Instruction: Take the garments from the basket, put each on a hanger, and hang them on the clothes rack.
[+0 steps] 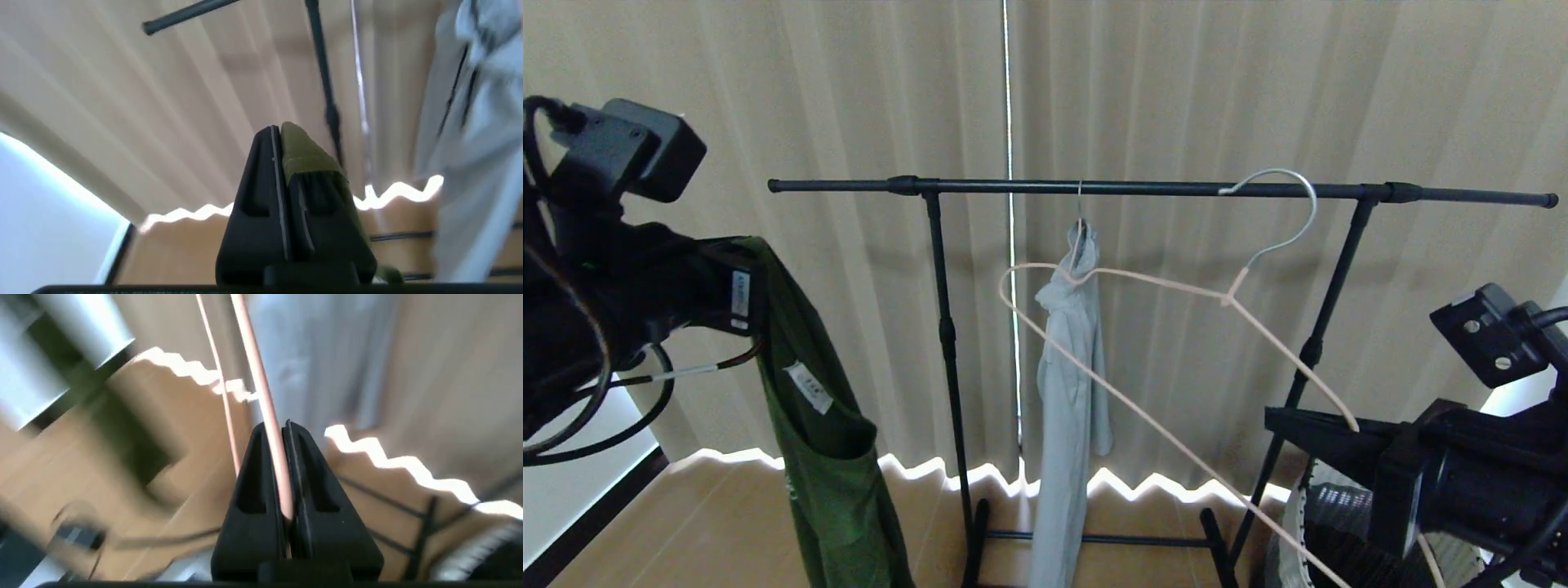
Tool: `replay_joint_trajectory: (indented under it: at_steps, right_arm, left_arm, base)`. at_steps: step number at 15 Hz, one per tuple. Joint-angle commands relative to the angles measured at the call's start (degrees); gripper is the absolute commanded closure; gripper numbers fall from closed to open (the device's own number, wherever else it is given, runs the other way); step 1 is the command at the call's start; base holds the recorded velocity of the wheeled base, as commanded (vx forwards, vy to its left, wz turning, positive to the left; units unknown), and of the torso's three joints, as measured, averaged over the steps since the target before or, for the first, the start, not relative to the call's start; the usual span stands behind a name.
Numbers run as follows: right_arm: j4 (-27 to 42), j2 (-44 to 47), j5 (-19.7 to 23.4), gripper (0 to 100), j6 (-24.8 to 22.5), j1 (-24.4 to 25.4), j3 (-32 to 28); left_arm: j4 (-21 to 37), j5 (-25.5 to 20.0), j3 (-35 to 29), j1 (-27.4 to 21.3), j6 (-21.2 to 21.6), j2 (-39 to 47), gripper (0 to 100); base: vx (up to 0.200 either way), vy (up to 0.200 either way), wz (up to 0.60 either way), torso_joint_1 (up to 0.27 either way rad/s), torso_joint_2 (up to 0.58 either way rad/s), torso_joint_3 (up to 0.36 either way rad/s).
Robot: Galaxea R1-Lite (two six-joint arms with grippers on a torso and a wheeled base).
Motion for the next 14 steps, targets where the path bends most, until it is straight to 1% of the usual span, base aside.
replay_joint_trajectory:
  at_steps: [1, 2, 3, 6, 7, 9, 12, 14]
  right_arm:
    - [-0.07, 0.8, 0.14, 100, 0.28, 5.3, 0.59]
    - [-0.07, 1.07, 0.14, 100, 0.28, 6.97, 0.41]
    - [-0.07, 1.33, 0.14, 100, 0.36, 7.93, 0.15]
    - [-2.71, 3.97, 0.4, 100, 0.89, 8.46, -0.29]
    - [-5.7, 5.72, 0.4, 100, 0.89, 8.46, -0.29]
    - [-7.98, 7.75, 0.32, 100, 0.89, 8.46, -0.64]
    - [-7.98, 7.92, 0.32, 100, 0.89, 8.46, -1.17]
    - [-7.98, 7.92, 0.4, 100, 0.89, 8.46, -1.52]
  left_arm:
    - [4.87, 4.58, -9.88, -4.58, -6.25, 9.37, 100]
    - [6.36, 7.65, -11.99, -6.17, -9.23, 11.21, 100]
    - [6.45, 8.53, -12.6, -7.31, -10.99, 12.53, 100]
    - [6.36, 8.62, -13.22, -9.07, -13.63, 14.38, 100]
    - [6.45, 8.62, -13.39, -9.86, -14.77, 14.9, 100]
    - [6.45, 8.62, -13.22, -10.3, -14.95, 14.9, 100]
    - [6.45, 9.15, -13.48, -10.39, -14.95, 15.34, 100]
    - [6.36, 10.29, -13.66, -10.3, -14.95, 16.13, 100]
  base:
    - [0.0, 0.0, 0.0, 0.0, 0.0, 0.0]
    - [0.0, 0.0, 0.0, 0.0, 0.0, 0.0]
    - [0.0, 0.0, 0.0, 0.0, 0.0, 0.0]
    - [0.0, 0.0, 0.0, 0.0, 0.0, 0.0]
    - [0.0, 0.0, 0.0, 0.0, 0.0, 0.0]
    - [0.0, 0.0, 0.0, 0.0, 0.0, 0.0]
    - [0.0, 0.0, 0.0, 0.0, 0.0, 0.0]
    - [0.0, 0.0, 0.0, 0.0, 0.0, 0.0]
